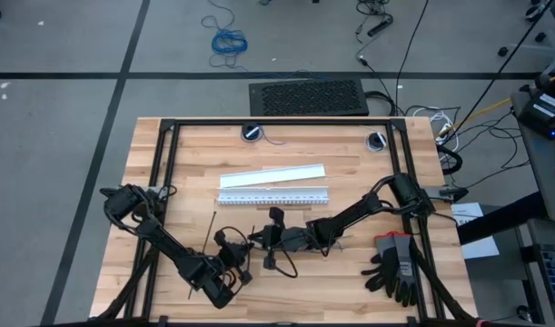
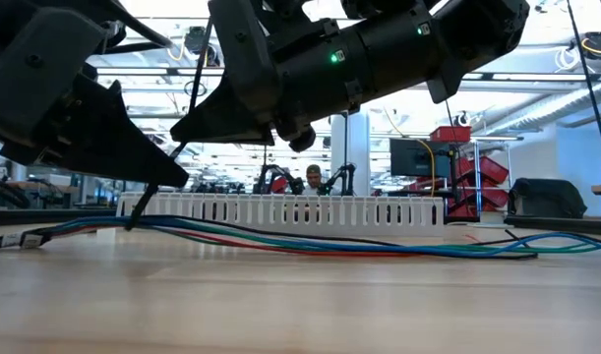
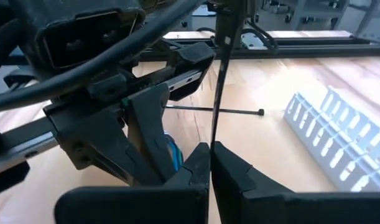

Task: Ziptie cables
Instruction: Wrap the left black zip tie around the colored cable wires

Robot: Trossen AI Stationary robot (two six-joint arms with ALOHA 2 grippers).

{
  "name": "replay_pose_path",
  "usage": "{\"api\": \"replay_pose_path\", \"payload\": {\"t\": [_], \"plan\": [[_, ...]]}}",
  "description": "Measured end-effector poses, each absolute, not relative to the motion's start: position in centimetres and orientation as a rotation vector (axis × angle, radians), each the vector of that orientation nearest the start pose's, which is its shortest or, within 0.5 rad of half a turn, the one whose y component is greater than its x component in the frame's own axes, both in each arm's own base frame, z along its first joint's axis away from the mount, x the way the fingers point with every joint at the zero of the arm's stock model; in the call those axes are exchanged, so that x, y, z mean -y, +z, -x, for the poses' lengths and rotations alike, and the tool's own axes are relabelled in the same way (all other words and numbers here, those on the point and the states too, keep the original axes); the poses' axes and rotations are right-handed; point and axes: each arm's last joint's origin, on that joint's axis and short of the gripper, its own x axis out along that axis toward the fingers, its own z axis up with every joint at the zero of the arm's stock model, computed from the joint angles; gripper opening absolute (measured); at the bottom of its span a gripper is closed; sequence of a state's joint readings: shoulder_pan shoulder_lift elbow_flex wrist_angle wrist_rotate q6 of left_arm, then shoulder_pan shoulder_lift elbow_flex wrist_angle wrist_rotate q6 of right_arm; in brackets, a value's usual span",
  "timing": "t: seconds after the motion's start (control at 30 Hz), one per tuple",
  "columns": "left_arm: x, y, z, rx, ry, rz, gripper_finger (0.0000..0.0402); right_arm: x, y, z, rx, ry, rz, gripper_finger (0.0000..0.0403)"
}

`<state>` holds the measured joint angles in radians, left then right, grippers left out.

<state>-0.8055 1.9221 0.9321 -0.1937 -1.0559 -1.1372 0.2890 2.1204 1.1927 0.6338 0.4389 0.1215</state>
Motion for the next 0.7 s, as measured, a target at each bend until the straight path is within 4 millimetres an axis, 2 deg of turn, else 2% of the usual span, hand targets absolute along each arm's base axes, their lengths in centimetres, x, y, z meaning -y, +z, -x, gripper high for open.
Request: {"api": "replay_pose_path", "payload": {"t": [0.2,0.3,0.33,0.43,0.47,0.53,0.63,0.7], "plan": [[21.9,10.4,-24.4,-0.468,0.536,0.121,0.0000,-11.5,14.2,-42.8,-0.276,-0.144,0.018,0.0000],[22.0,10.4,-24.4,-0.473,0.527,0.122,0.0000,-11.6,15.1,-42.5,-0.295,-0.094,0.010,0.0009],[22.0,10.4,-24.4,-0.492,0.514,0.129,0.0000,-11.6,16.0,-42.4,-0.278,-0.088,0.008,0.0016],[22.3,10.3,-24.2,-0.529,0.484,0.116,0.0000,-11.6,20.8,-41.8,-0.148,-0.024,-0.020,0.0054],[22.3,10.3,-24.2,-0.531,0.482,0.116,0.0000,-11.7,21.7,-41.7,-0.129,0.016,-0.021,0.0070],[22.3,10.3,-24.2,-0.535,0.476,0.091,0.0000,-11.9,21.7,-41.2,-0.200,0.085,0.010,0.0109],[22.5,10.3,-23.9,-0.549,0.450,0.044,0.0000,-12.0,19.2,-40.1,-0.450,0.134,0.082,0.0165],[22.8,10.5,-23.7,-0.549,0.433,0.025,0.0000,-12.1,19.8,-39.4,-0.508,0.144,0.068,0.0193]]}}
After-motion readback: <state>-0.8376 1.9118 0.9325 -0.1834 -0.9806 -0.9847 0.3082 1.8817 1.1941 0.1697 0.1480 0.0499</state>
